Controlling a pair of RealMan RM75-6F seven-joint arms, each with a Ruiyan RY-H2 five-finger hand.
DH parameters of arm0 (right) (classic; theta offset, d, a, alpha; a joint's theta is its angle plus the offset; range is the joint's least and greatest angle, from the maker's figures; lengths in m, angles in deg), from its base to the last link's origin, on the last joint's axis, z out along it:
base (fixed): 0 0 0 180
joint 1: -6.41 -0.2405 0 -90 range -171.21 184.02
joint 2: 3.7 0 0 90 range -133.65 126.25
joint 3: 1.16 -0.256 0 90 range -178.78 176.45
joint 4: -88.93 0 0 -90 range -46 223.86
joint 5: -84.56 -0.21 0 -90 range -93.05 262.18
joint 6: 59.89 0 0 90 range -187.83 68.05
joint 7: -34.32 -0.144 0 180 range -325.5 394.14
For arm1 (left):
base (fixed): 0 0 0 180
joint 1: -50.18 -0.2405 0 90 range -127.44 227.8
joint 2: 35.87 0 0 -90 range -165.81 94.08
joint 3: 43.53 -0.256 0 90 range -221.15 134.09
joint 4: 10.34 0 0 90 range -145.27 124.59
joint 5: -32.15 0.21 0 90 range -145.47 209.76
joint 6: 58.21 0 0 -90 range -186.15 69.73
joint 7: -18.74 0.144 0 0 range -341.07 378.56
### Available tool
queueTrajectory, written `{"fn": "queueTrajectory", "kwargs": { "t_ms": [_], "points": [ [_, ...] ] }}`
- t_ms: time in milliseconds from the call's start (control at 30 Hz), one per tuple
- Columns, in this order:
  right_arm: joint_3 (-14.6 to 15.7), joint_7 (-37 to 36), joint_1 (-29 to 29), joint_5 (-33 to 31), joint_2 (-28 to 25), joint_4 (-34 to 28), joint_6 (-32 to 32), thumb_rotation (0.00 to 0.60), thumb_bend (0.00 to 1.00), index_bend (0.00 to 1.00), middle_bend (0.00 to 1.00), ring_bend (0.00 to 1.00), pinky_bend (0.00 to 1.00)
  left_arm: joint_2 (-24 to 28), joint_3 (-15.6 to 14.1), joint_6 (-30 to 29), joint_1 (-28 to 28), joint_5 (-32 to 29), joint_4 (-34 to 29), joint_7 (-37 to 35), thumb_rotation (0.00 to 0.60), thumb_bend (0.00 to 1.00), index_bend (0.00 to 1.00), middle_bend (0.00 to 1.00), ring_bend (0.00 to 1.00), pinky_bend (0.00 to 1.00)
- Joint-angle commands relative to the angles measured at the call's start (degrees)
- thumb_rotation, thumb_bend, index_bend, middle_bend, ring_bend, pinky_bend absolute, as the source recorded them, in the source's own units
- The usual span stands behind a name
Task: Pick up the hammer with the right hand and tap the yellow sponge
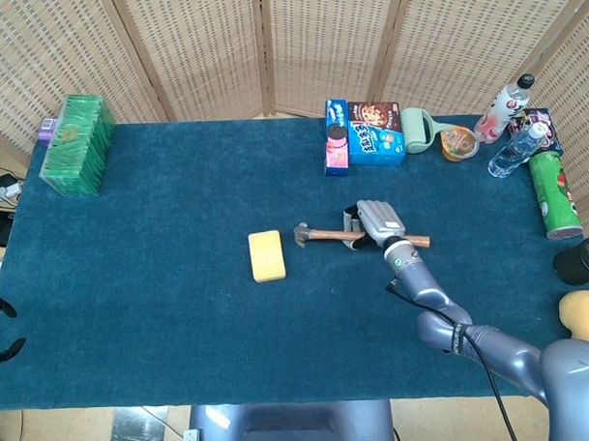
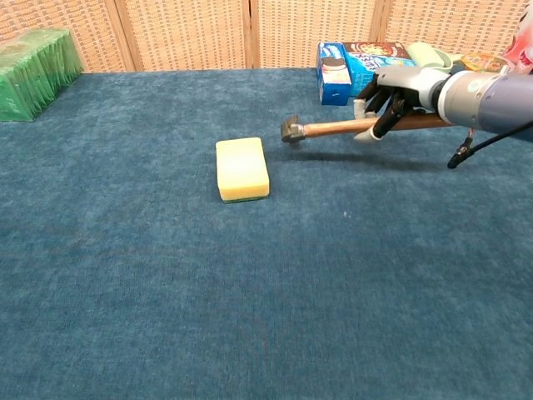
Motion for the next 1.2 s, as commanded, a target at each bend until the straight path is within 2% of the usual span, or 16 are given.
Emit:
{"fn": "queueTrajectory", "kwargs": {
  "t_ms": [33,367,767,1000,1133,1200],
  "points": [
    [-1.7,-5.8,1.5,0.5,-4.0,-5.3,2.9,0.600,0.36,0.89,1.00,1.00,1.00,0.0,0.0,0.1,0.2,0.3,-0.4,0.3,0.600,0.21,0.47,0.38,0.24,0.21],
    [-2.4,-16.9,3.5,2.0,-10.3,-13.1,10.9,0.600,0.36,0.89,1.00,1.00,1.00,0.6,-0.1,0.3,0.6,1.1,-2.6,2.4,0.600,0.21,0.47,0.38,0.26,0.21],
    [-5.1,-25.2,4.3,3.6,-12.8,-20.8,13.3,0.600,0.36,0.89,1.00,1.00,1.00,1.0,-0.5,-0.1,0.6,2.2,-4.3,3.5,0.600,0.21,0.46,0.38,0.26,0.21],
    [-5.4,-26.8,4.5,4.0,-12.1,-22.9,11.5,0.600,0.36,0.89,1.00,1.00,1.00,1.0,-0.7,0.1,0.6,2.5,-4.6,3.7,0.600,0.21,0.47,0.38,0.26,0.21],
    [-4.5,-25.6,3.8,3.9,-11.1,-22.7,10.4,0.600,0.36,0.90,1.00,1.00,1.00,0.9,-0.9,0.2,0.6,2.6,-4.7,3.7,0.600,0.21,0.47,0.38,0.26,0.21],
    [-3.1,-23.2,1.6,2.7,-10.2,-21.5,11.5,0.600,0.37,0.91,1.00,1.00,1.00,0.8,-1.1,0.6,0.5,2.1,-4.6,3.6,0.600,0.21,0.47,0.38,0.26,0.21]
  ]
}}
